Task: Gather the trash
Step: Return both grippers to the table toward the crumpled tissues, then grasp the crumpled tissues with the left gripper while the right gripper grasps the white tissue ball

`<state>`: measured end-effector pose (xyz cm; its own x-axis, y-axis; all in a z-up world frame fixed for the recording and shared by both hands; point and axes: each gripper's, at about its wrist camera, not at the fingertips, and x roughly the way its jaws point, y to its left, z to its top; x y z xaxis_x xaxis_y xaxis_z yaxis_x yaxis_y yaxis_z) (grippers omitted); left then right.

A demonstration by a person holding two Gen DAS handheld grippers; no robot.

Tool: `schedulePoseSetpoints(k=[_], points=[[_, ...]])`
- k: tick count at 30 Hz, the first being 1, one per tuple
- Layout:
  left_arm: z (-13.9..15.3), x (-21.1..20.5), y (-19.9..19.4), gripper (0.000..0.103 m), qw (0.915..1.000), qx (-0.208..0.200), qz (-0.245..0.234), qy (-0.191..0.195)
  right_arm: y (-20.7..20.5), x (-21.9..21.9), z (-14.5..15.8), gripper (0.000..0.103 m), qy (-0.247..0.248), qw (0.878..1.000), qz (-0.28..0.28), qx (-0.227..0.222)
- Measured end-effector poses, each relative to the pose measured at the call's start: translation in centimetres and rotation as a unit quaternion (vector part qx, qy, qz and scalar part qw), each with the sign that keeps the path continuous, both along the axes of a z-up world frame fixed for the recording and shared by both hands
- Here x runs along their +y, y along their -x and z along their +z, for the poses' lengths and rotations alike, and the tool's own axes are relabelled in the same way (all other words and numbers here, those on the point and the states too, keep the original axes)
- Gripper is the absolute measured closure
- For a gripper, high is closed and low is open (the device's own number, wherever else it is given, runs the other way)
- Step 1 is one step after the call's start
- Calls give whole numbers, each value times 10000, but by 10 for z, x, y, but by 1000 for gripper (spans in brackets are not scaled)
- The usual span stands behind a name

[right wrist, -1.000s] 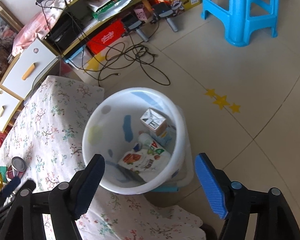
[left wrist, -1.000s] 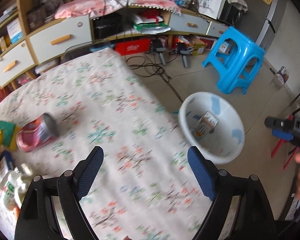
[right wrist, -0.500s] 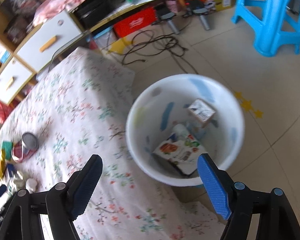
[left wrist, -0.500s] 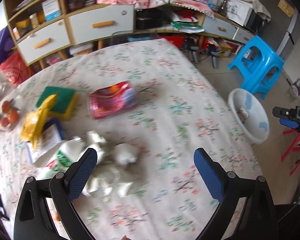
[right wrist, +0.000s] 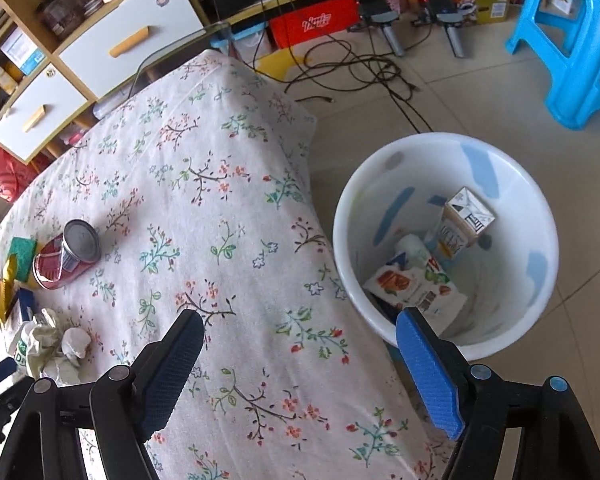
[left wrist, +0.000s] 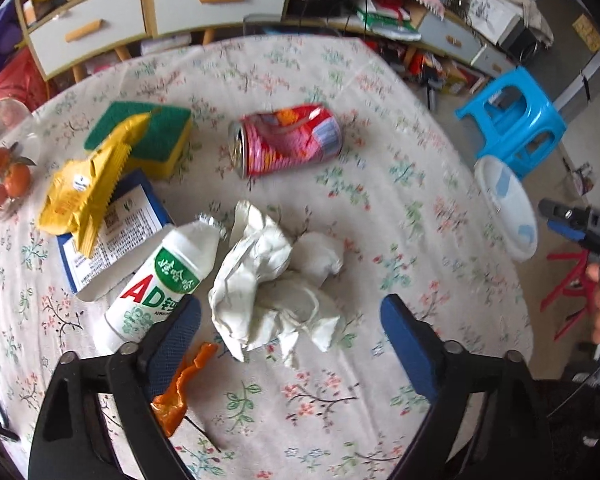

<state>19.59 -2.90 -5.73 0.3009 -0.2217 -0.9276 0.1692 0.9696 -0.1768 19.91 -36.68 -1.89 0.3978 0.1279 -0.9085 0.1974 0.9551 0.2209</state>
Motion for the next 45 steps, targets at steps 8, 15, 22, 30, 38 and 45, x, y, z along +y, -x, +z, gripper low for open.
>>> schedulePoseSetpoints(k=[8, 15, 22, 30, 38, 45], points=[[-24, -3, -5, 58, 9987, 209, -158, -438, -2, 5, -2, 19, 10, 10000, -4, 48], [-5, 5, 2, 81, 9997, -77, -109, -212, -8, 23, -3, 19, -82, 9999, 84, 60], [24, 27, 18, 81, 9984, -499, 260, 50, -19, 70, -7, 19, -119, 9989, 446, 103], [38, 68, 39, 81, 9946, -713, 732, 197, -30, 149, -20, 19, -307, 9935, 1067, 245], [39, 110, 51, 81, 9899, -763, 1157, 306, -33, 213, -41, 19, -250, 9870, 1529, 433], [33, 128, 57, 81, 9882, -661, 1326, 396, -36, 248, -66, 19, 39, 9816, 1804, 632]])
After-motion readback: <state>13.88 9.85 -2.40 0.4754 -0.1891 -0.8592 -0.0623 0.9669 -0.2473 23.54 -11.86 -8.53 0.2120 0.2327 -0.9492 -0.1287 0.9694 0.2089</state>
